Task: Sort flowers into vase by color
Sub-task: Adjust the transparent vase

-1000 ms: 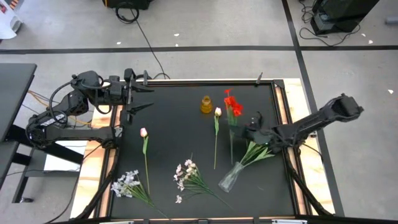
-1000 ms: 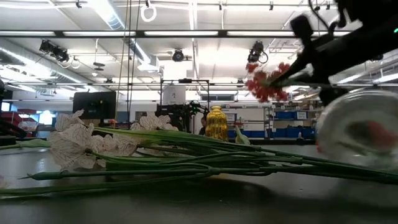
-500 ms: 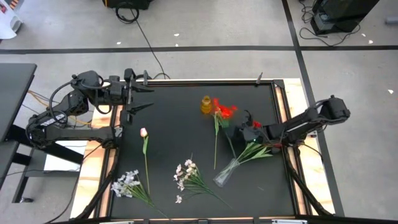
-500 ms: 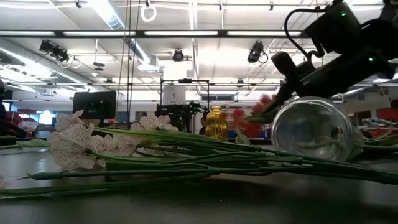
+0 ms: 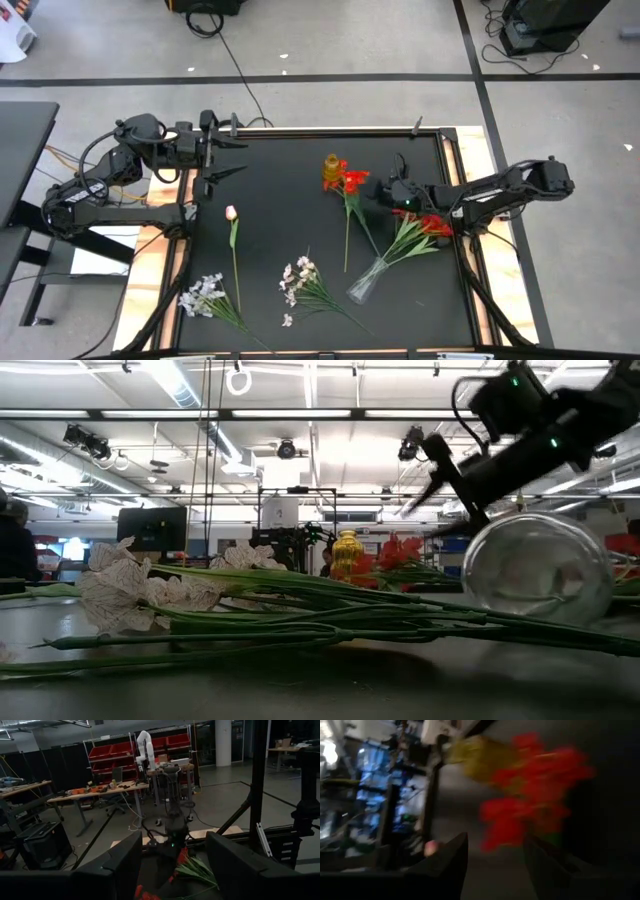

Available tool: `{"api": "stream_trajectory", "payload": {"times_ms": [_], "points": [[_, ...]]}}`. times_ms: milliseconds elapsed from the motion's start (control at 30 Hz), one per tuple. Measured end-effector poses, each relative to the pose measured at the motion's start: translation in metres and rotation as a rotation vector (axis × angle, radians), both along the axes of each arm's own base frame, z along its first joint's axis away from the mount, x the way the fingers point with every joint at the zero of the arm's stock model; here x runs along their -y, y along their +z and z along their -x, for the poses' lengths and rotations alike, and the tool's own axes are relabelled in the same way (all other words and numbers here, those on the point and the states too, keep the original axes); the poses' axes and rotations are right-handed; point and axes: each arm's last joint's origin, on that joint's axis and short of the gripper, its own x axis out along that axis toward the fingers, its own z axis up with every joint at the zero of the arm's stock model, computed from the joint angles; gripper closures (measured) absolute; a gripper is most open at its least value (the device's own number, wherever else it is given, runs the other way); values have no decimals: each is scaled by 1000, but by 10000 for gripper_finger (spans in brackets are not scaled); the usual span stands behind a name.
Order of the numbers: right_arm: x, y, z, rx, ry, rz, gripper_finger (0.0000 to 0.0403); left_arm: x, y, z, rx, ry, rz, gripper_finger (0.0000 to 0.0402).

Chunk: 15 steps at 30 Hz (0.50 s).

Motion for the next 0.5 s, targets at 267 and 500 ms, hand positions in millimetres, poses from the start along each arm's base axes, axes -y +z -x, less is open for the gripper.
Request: {"api": "stream_trajectory", "payload": {"times_ms": [267,500], "points": [[-21,77,-32,-318,106,-155,243,0,0,0,0,0,0,177],[-76,124,-45,-417,148,-348,263,0,0,0,1,0,0,177]]}}
